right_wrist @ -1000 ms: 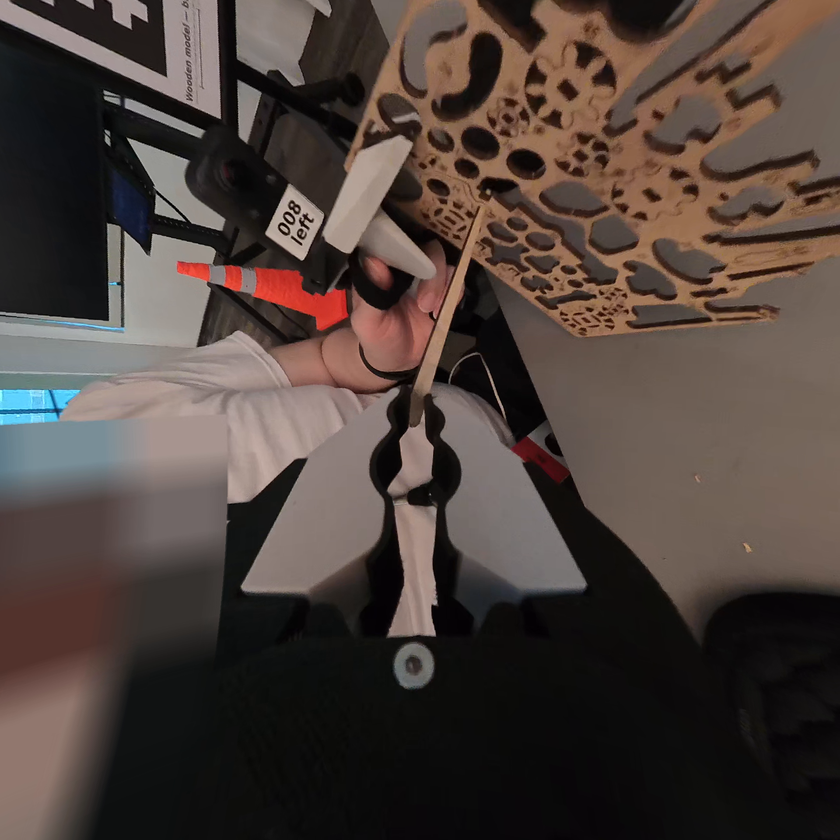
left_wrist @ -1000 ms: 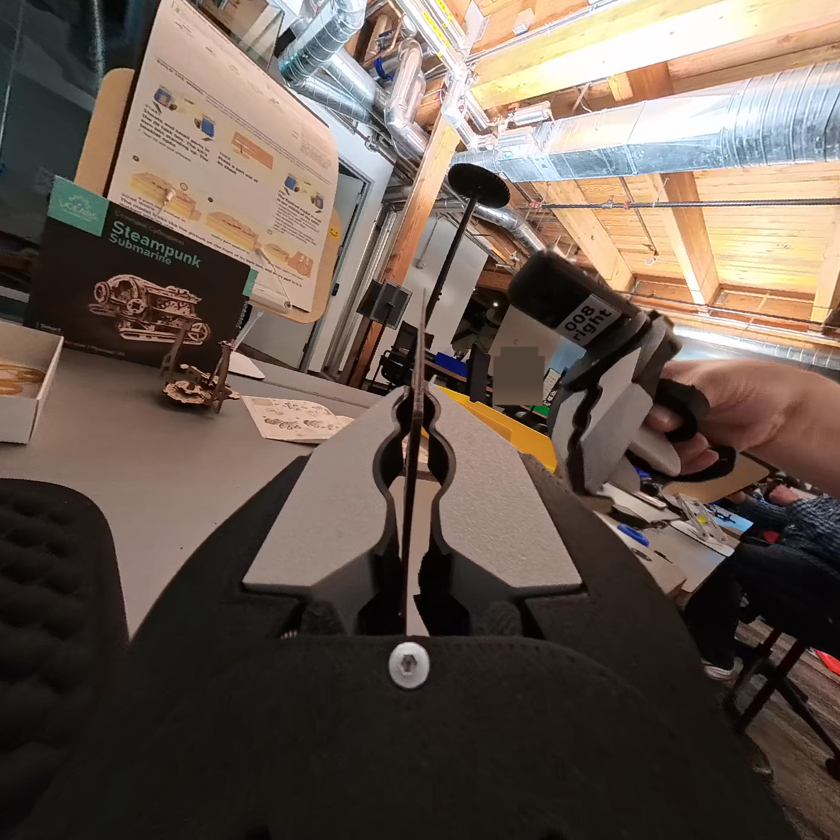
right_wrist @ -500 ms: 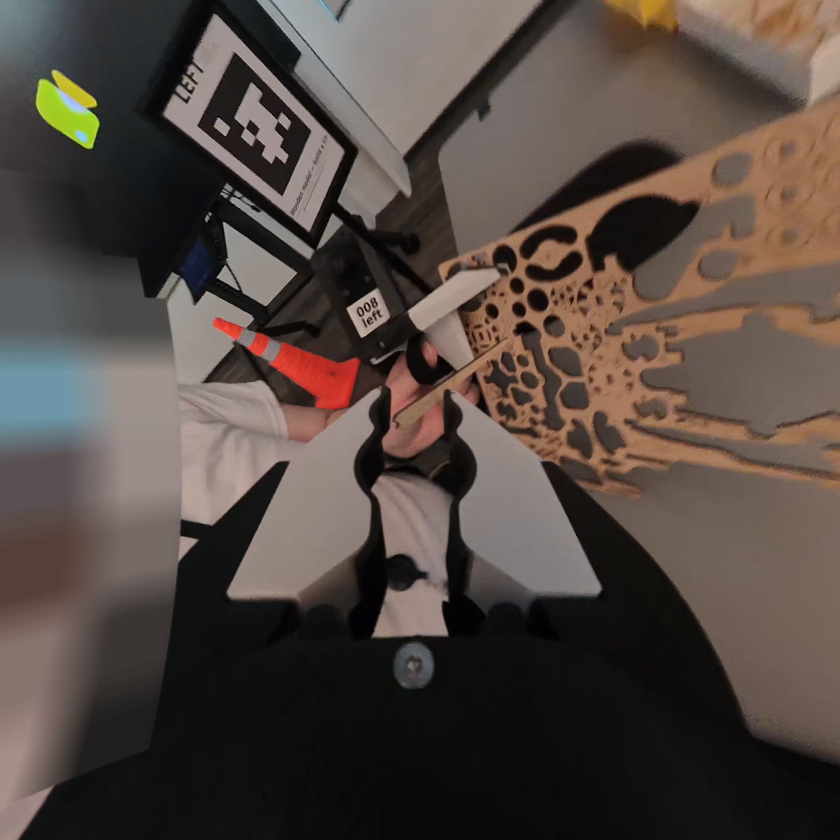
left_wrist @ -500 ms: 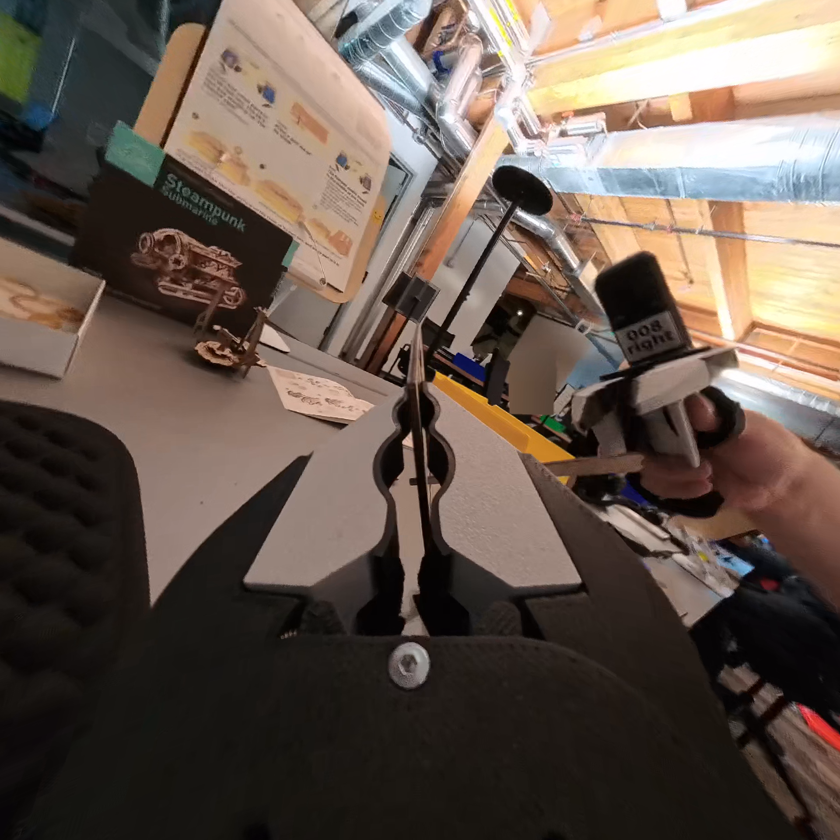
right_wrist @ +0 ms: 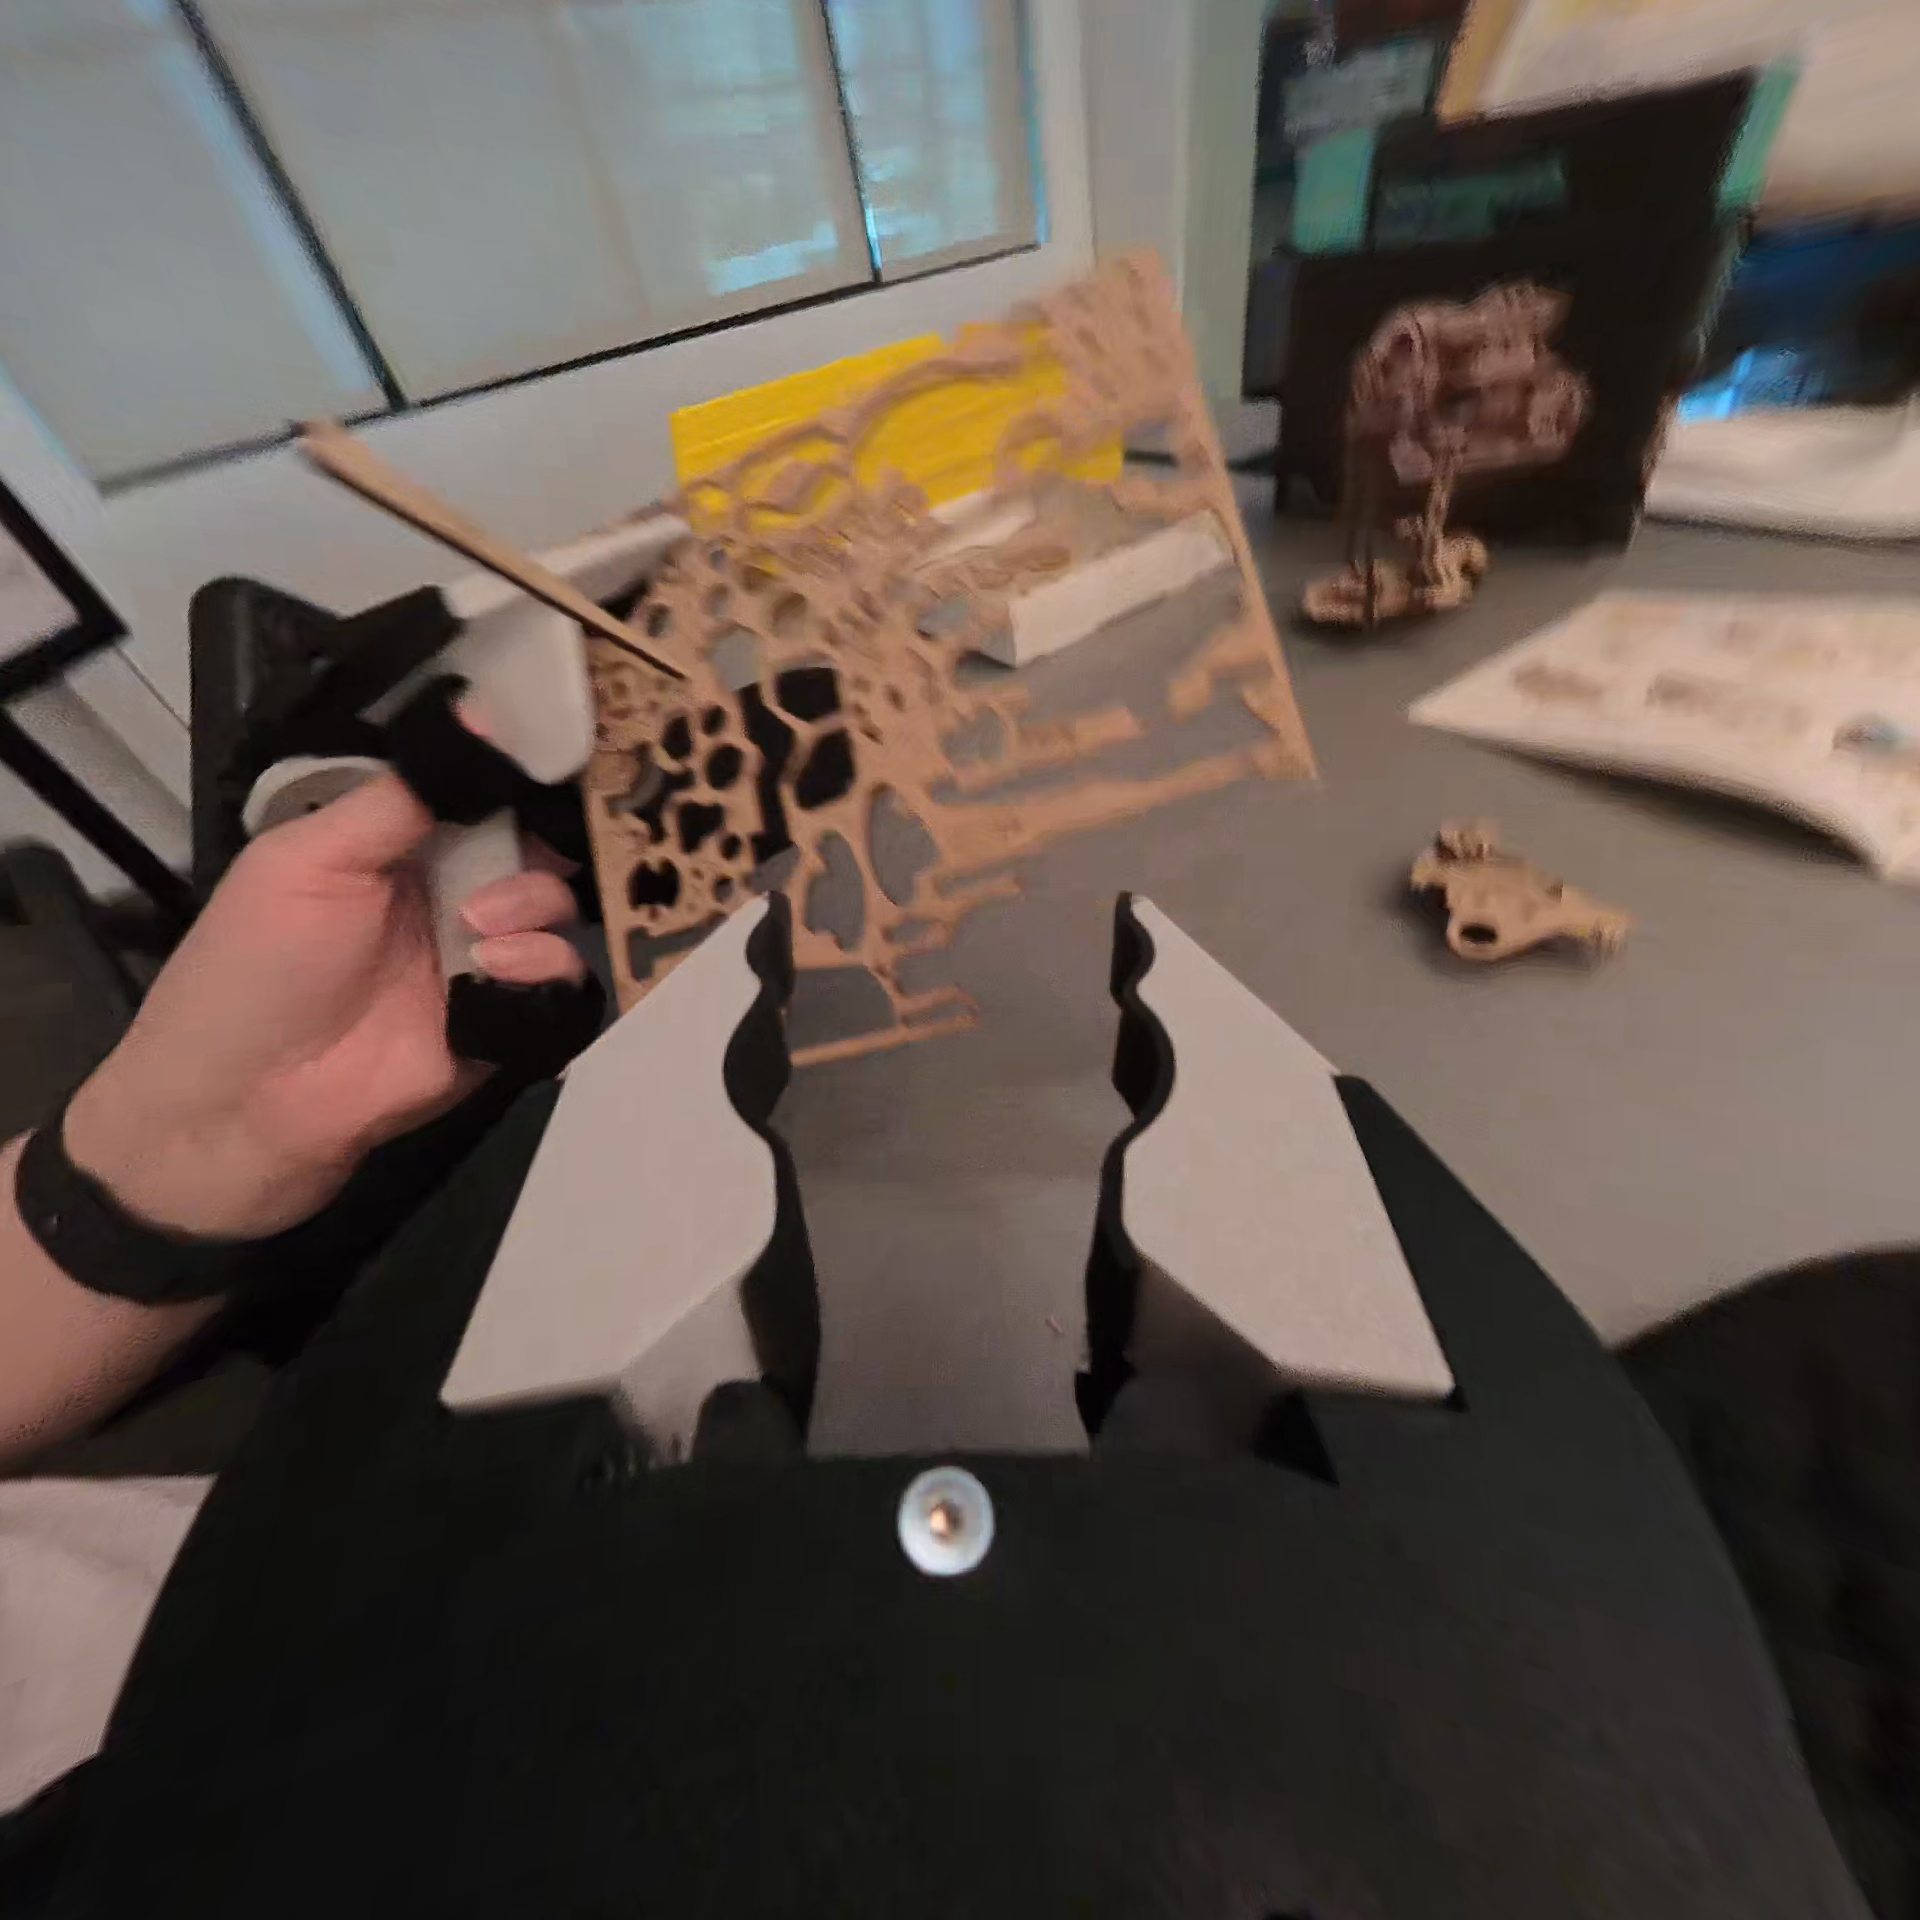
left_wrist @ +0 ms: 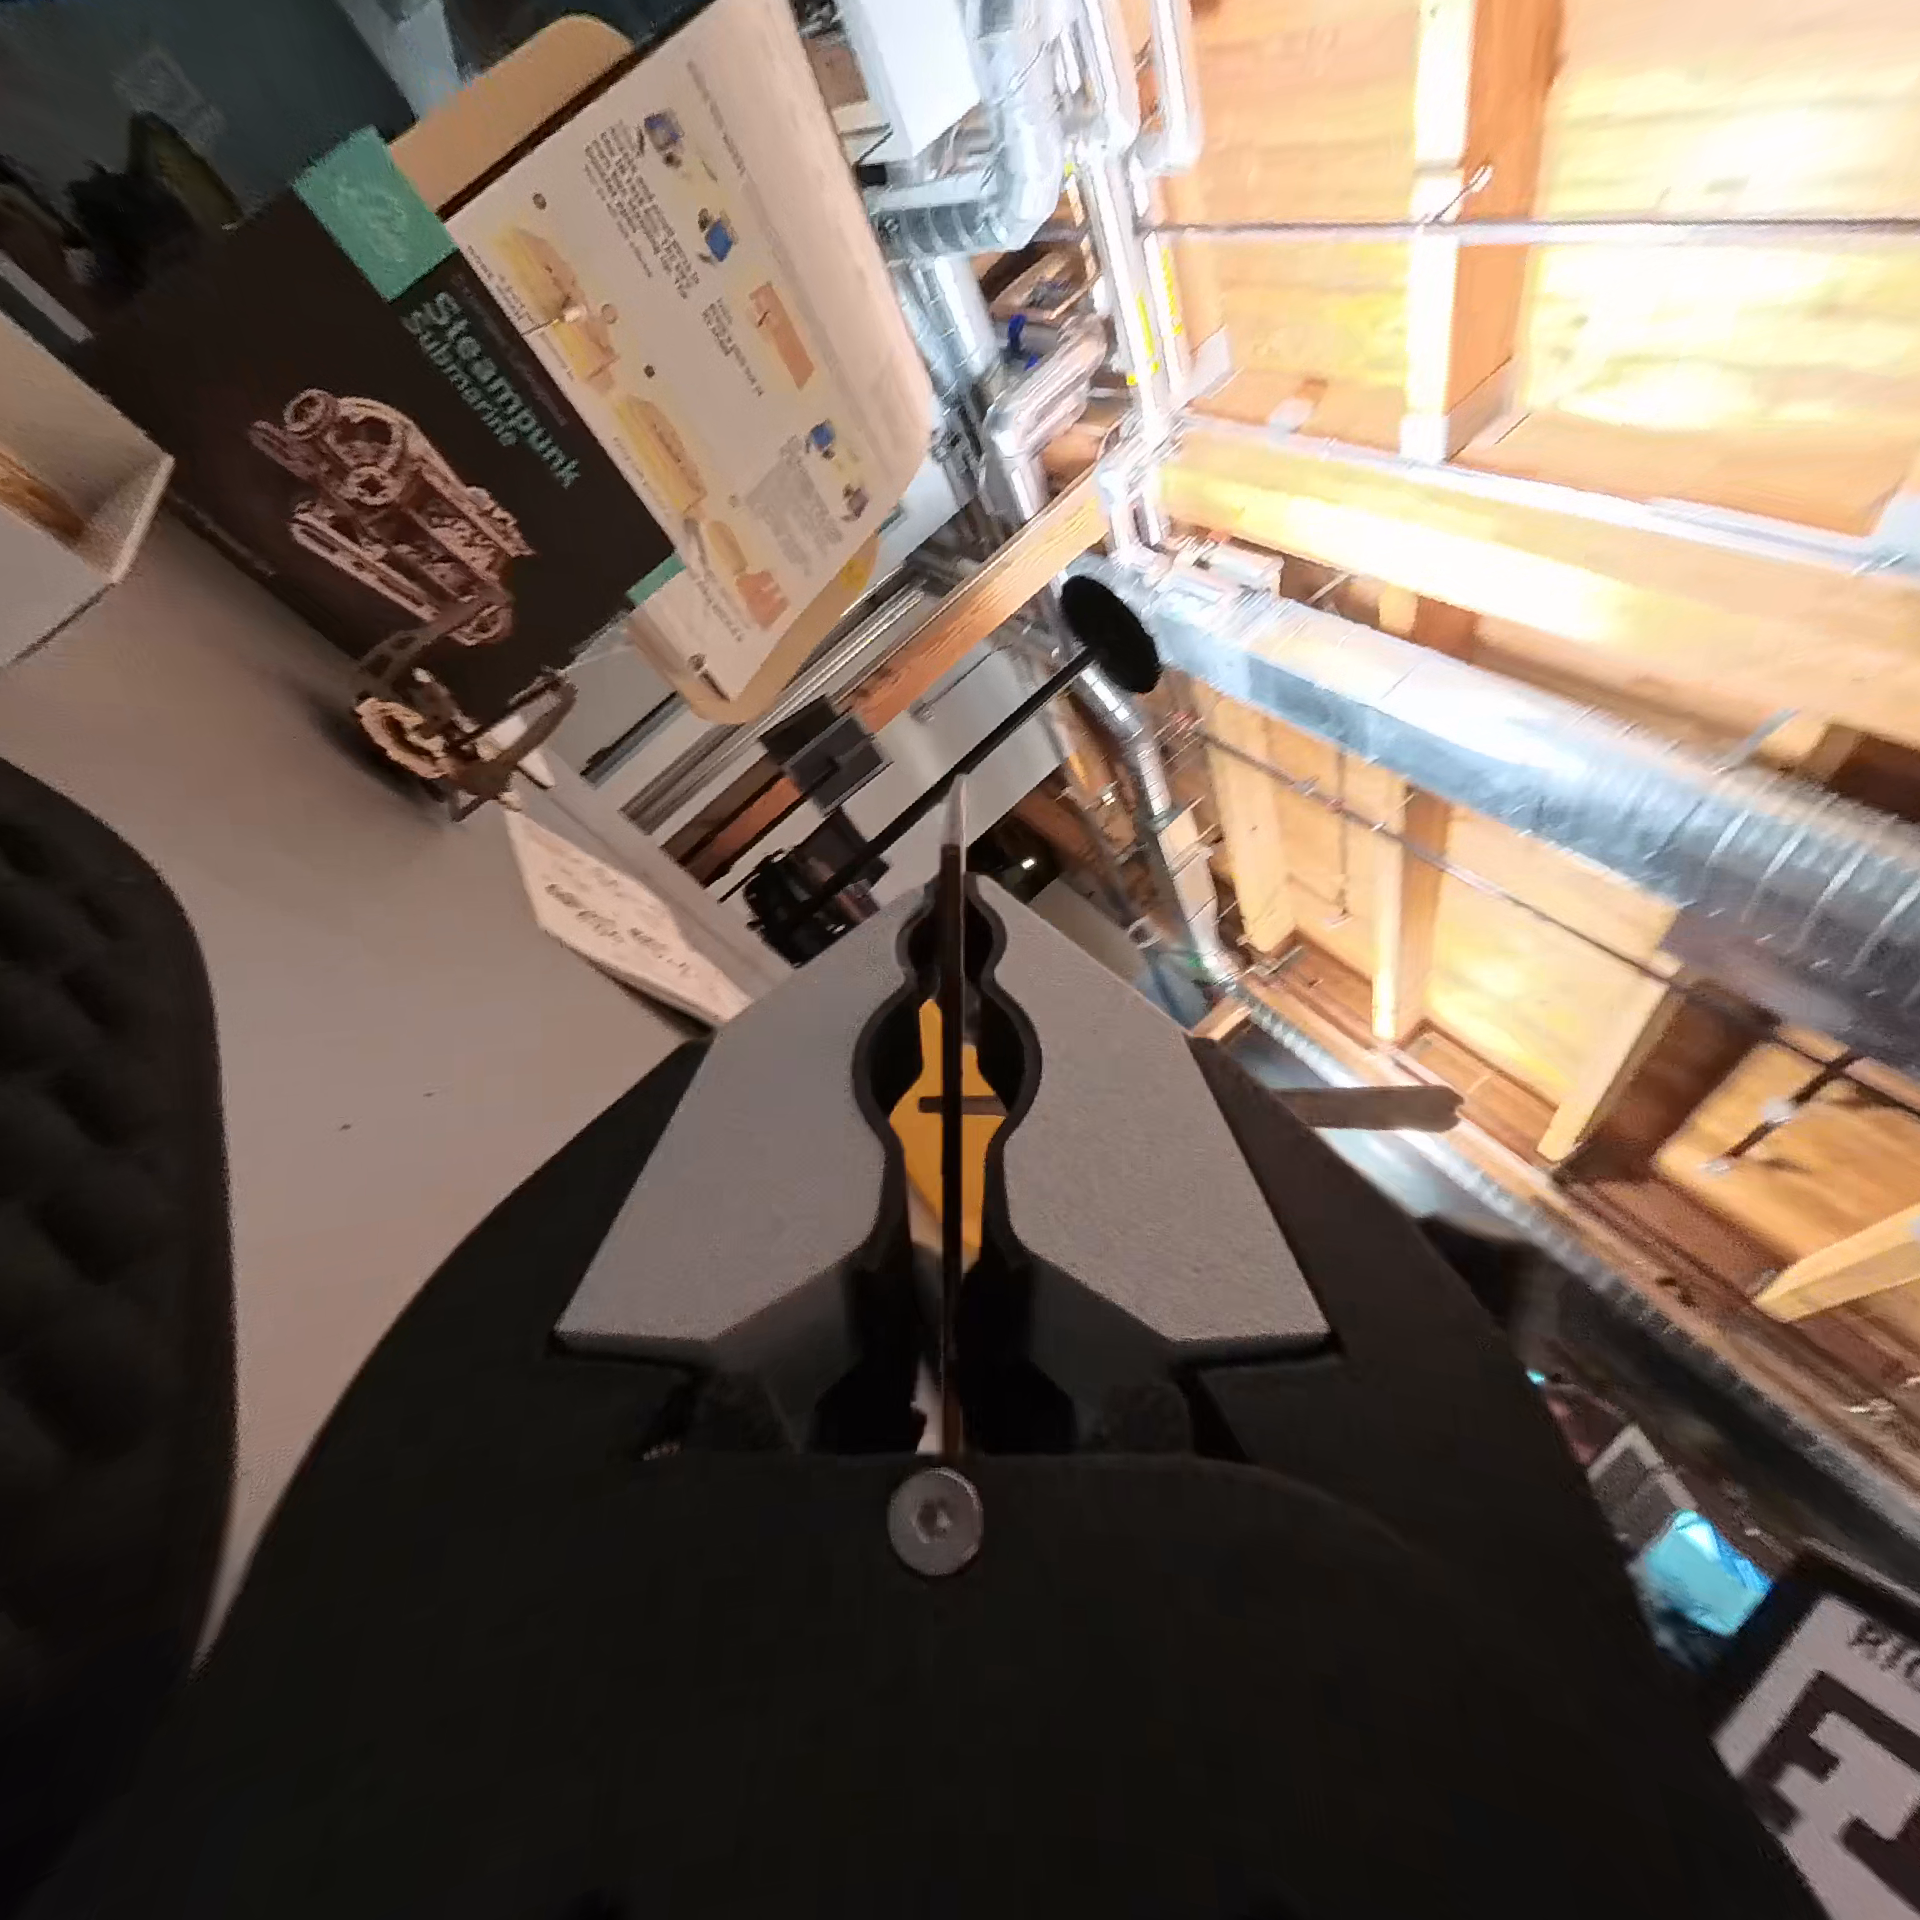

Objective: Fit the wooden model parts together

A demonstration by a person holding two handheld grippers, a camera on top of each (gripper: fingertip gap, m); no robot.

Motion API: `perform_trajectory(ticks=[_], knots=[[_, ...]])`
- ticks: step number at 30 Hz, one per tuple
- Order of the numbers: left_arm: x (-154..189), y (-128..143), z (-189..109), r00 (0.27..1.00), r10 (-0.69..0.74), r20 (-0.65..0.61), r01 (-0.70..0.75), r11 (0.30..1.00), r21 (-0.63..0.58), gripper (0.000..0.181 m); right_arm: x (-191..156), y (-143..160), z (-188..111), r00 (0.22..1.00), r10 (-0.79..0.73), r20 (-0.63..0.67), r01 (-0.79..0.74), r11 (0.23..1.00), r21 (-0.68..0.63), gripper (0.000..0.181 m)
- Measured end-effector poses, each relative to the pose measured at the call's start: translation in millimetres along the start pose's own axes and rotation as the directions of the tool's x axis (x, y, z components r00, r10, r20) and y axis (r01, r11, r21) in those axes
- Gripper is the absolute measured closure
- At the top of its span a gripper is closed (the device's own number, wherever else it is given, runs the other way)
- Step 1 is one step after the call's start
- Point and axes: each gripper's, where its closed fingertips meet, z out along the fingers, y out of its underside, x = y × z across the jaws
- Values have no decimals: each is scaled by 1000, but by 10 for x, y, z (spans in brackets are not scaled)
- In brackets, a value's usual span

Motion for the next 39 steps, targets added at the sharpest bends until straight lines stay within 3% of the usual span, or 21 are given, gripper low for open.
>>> perform_trajectory(ticks=[2, 3, 7, 9, 11, 14, 15, 17, 21, 26, 32, 35, 38, 39], knots=[[138, -85, 26, 996, -41, -81, 44, 998, 37, 181, 112, 16, 4, 988, 149, 30, -151, 987, 52, 108], [193, -128, 40, 993, -51, -104, 57, 997, 55, 181, 46, -58, 11, 967, 218, 134, -231, 969, 92, 108], [446, -235, 101, 975, -50, -218, 74, 992, 104, 181, -204, -337, 64, 772, 420, 477, -517, 851, 88, 104], [513, -202, 139, 966, -58, -254, 84, 992, 96, 181, -349, -425, 70, 660, 440, 609, -574, 818, 30, 126], [534, -142, 164, 961, -67, -270, 91, 993, 80, 181, -407, -417, 80, 584, 455, 672, -587, 809, -38, 180], [575, -66, 146, 940, -103, -325, 104, 994, -13, 178, -341, -391, 68, 537, 465, 704, -555, 823, -121, 181], [579, -12, 126, 933, -98, -346, 73, 994, -86, 165, -285, -377, 63, 528, 484, 698, -539, 826, -165, 181], [501, 10, 75, 931, -84, -354, 13, 980, -199, 147, -109, -378, 56, 535, 516, 669, -506, 830, -235, 181], [292, -3, 130, 948, -120, -294, -14, 909, -416, 128, 126, -441, 0, 525, 514, 679, -375, 855, -357, 181], [294, 339, 287, 939, -164, -302, -103, 703, -703, 121, 256, -317, 79, 565, 448, 693, -133, 878, -460, 181], [55, 785, 272, 934, -227, -274, -135, 486, -863, 142, 293, -93, 200, 602, 324, 730, 114, 870, -480, 181], [-86, 999, 162, 949, -193, -248, -164, 368, -915, 176, 299, -47, 276, 595, 301, 746, 151, 869, -471, 181], [-217, 991, 212, 964, -56, -260, -215, 406, -888, 181, 474, -111, 470, 703, 245, 667, 88, 902, -423, 172], [-220, 952, 233, 966, -30, -258, -220, 434, -874, 180, 582, -187, 533, 774, 196, 602, 56, 926, -374, 169]])
